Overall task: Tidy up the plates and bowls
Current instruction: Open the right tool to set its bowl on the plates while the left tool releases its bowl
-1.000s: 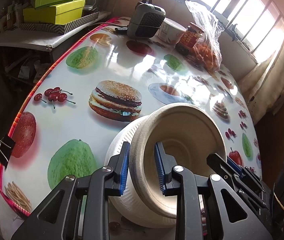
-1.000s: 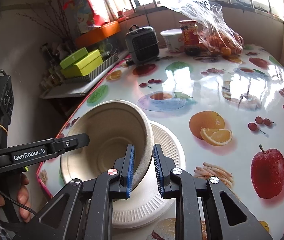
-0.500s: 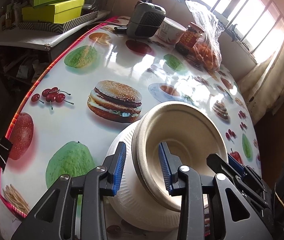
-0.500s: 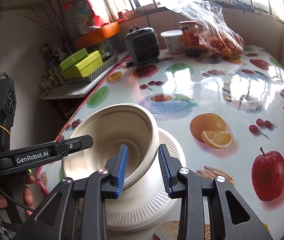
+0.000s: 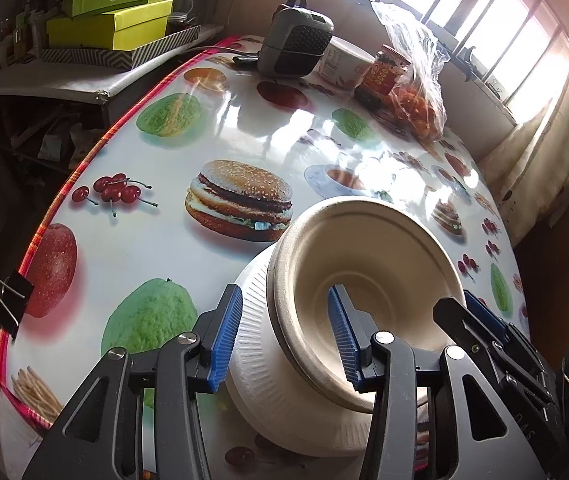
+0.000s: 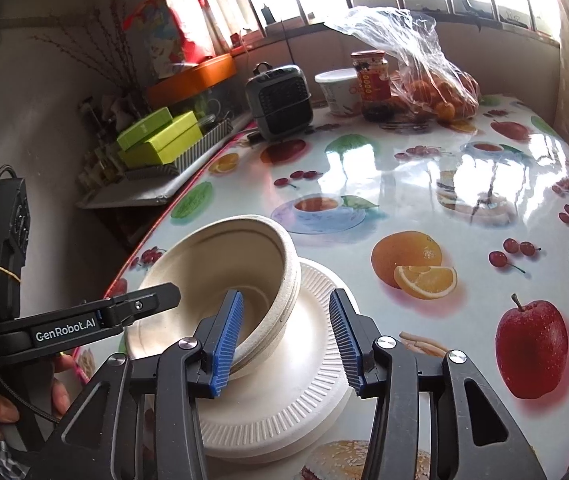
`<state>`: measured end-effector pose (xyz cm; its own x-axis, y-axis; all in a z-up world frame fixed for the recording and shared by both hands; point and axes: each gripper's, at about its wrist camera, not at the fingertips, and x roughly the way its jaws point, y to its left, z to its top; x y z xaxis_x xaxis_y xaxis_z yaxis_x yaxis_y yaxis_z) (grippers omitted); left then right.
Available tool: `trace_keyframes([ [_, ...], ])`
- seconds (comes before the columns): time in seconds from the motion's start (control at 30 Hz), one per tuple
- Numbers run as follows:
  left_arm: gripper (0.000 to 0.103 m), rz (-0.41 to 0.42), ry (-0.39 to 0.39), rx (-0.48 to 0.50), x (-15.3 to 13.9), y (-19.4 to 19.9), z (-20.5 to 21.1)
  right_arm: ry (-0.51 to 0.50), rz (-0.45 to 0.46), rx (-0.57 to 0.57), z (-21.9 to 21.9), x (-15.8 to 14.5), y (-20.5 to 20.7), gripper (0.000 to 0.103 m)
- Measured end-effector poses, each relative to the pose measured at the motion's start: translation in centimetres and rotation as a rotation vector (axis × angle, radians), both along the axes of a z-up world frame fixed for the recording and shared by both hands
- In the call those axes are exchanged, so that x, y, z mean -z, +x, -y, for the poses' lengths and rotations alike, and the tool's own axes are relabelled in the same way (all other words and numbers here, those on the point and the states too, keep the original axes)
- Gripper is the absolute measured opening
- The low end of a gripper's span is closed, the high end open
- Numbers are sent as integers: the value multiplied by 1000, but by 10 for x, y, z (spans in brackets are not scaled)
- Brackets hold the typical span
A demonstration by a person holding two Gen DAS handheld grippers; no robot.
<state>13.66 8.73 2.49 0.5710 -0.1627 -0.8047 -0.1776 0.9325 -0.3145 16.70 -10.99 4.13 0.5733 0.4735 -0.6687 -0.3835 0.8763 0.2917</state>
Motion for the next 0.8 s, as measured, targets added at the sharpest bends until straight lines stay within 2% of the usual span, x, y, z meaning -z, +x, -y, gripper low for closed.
trace_keyframes([
  [0.27,50,49,41,-2,-13,-11,2,4,23,10,2,-5,-9,48],
  [0.47,51,97,100,-8,-24,-26,4,10,49,17,5,-10,-19,49],
  [0.8,51,137,131,-17,-34,-46,5,15,90,34,13,-19,-39,51],
])
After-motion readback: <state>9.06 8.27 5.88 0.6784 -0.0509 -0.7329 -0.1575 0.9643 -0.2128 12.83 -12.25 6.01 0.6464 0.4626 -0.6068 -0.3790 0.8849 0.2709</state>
